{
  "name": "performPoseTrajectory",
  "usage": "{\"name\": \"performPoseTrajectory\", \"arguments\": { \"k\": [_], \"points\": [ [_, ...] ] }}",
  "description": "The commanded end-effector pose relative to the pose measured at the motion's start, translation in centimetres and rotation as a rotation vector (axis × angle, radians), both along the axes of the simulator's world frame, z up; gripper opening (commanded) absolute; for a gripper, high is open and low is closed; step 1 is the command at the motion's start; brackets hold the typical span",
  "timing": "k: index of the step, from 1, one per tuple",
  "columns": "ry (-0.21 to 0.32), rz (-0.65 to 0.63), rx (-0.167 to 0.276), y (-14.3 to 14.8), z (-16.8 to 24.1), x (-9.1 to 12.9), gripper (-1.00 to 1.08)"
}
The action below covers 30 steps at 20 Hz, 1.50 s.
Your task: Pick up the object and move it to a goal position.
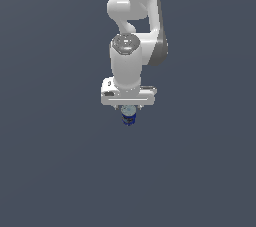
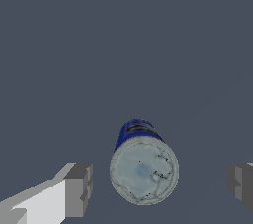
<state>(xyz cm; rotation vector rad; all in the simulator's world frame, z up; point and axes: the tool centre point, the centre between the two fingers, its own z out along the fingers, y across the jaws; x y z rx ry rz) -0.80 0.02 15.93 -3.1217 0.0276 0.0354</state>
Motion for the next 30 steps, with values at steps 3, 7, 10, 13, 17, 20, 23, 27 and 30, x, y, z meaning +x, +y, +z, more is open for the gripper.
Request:
{"name": "performPoseTrajectory", "arguments": {
  "k": [3, 7, 10, 13, 17, 20, 23, 27, 30],
  "points": [
    [0.0, 0.001, 0.003, 0.1, 0.1, 0.0, 1.0],
    [0.0, 0.009, 0.021, 0.5, 0.6, 0.3, 1.0],
    [0.0, 0.013, 0.028, 0.6, 0.7, 0.3, 1.0],
    [0.0, 0.011, 0.026, 0.6, 0.7, 0.3, 1.0],
    [-0.001, 0.017, 0.024, 0.6, 0.5, 0.2, 1.0],
    [-0.004, 0.031, 0.018, 0.5, 0.0, -0.2, 1.0],
    [-0.009, 0.053, 0.009, 0.5, -0.8, -0.8, 1.0],
    [-0.016, 0.092, -0.005, 0.4, -2.2, -1.9, 1.0],
    [-0.02, 0.114, -0.013, 0.4, -2.9, -2.5, 1.0]
  ]
}}
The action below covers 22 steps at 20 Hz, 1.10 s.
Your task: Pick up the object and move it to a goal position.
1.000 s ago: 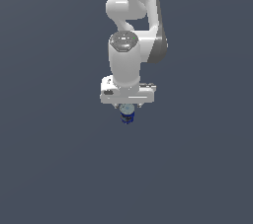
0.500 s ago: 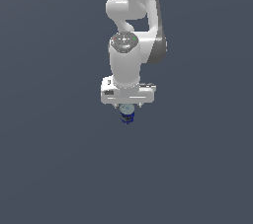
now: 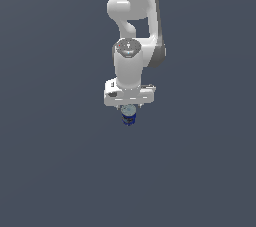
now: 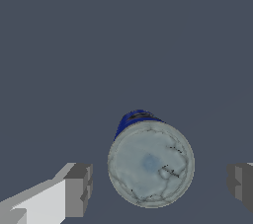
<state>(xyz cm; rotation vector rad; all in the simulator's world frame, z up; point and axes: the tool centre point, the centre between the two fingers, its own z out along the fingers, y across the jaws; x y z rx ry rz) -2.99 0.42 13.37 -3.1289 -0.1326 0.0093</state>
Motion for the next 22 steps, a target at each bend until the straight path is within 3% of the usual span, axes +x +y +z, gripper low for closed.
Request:
{"name": "performPoseTrajectory", "arguments": {
  "k": [1, 11, 22],
  "points": [
    [-0.004, 0.018, -0.006, 0.0, -0.5, -0.5, 1.0],
    [-0.005, 0.027, -0.009, 0.0, -1.4, -0.8, 1.0],
    [-0.006, 0.03, -0.009, 0.0, -5.7, -0.9, 1.0]
  ]
}}
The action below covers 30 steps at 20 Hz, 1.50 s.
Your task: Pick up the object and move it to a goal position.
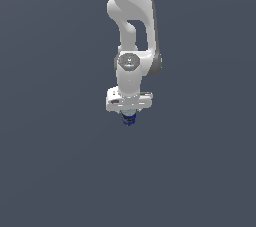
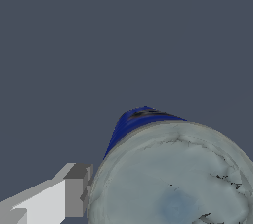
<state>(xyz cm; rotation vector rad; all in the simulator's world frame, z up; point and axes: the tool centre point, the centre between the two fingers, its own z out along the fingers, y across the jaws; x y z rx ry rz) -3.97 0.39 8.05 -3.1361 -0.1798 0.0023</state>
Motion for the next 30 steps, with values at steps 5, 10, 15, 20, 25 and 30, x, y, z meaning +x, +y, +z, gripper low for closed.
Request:
{"name": "performPoseTrajectory", "arguments": {
  "k": [5, 10, 15, 20, 25, 30],
  "points": [
    [-0.001, 0.0, 0.0, 0.0, -0.6, 0.1, -1.0],
    [-0.001, 0.0, 0.0, 0.0, -0.6, 0.1, -1.0],
    [-0.001, 0.0, 0.0, 0.0, -0.5, 0.0, -1.0],
    [-0.001, 0.0, 0.0, -0.4, 0.6, 0.2, -1.0],
    [-0.001, 0.0, 0.0, -1.1, 3.2, 0.4, -1.0],
    [-0.001, 0.0, 0.0, -2.3, 7.2, 0.8, -1.0]
  ]
}}
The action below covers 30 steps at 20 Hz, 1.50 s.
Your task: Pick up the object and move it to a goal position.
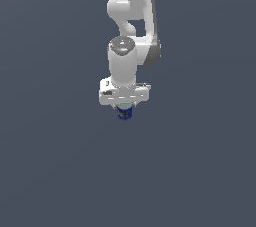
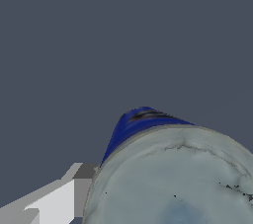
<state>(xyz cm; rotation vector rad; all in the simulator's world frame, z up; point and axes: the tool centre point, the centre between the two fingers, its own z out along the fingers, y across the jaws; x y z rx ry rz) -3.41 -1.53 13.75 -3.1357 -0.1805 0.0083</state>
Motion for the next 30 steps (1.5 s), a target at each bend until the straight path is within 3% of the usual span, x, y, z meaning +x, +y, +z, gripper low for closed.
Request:
{"name": "performPoseTrajectory", "arguments": {
  "k": [1, 21, 30],
  "points": [
    [-0.005, 0.0, 0.0, -0.7, 2.5, 0.4, -1.0],
    [-0.005, 0.0, 0.0, -6.8, 23.2, 2.9, -1.0],
    [-0.005, 0.0, 0.0, -8.6, 29.2, 3.9, -1.0]
  ]
}}
